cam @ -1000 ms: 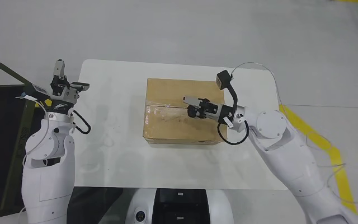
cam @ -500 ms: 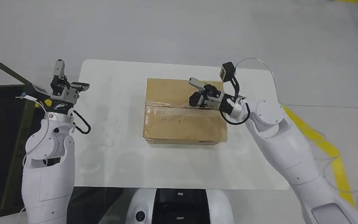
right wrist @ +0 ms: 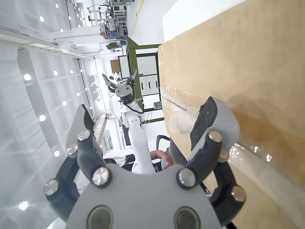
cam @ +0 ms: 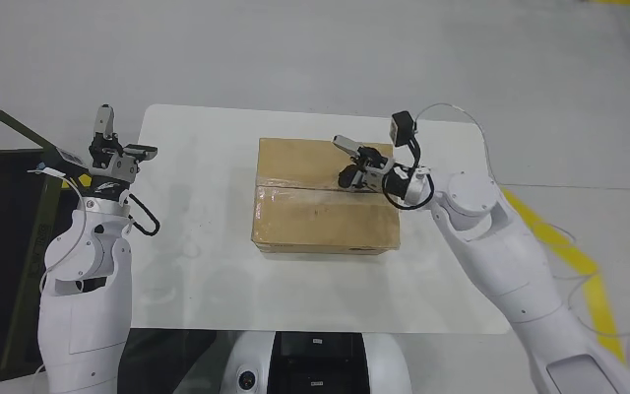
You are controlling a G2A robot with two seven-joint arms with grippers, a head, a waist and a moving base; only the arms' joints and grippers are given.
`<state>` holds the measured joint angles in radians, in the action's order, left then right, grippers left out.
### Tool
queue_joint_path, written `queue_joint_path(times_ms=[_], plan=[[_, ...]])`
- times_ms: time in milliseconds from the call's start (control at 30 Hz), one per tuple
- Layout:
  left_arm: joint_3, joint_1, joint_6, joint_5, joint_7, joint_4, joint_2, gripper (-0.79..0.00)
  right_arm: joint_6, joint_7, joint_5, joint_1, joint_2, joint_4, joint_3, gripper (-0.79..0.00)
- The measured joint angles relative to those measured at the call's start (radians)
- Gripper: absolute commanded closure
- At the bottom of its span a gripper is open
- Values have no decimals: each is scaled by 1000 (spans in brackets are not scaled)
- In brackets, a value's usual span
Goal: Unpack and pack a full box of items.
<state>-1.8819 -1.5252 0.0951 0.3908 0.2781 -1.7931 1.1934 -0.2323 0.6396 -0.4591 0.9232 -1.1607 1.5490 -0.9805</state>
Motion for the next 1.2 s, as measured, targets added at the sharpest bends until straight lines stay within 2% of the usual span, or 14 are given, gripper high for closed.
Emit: queue_joint_path(times_ms=[400, 733, 900, 1000, 1200], plan=[[0, 0, 0, 0, 0, 0, 0, -785, -10, -28, 10, 2, -10, -10, -1, -785], [0, 0, 0, 0, 0, 0, 0, -785, 59, -37, 100, 81, 13, 78, -99, -785], [0, 0, 0, 0, 0, 0, 0, -785, 99, 66, 85, 139, 28, 134, -147, -785], [0, 0, 0, 0, 0, 0, 0, -785, 86, 118, 115, 152, 32, 163, -136, -785], [0, 0, 0, 0, 0, 0, 0, -785, 52, 96, 152, 124, 19, 154, -67, -785]])
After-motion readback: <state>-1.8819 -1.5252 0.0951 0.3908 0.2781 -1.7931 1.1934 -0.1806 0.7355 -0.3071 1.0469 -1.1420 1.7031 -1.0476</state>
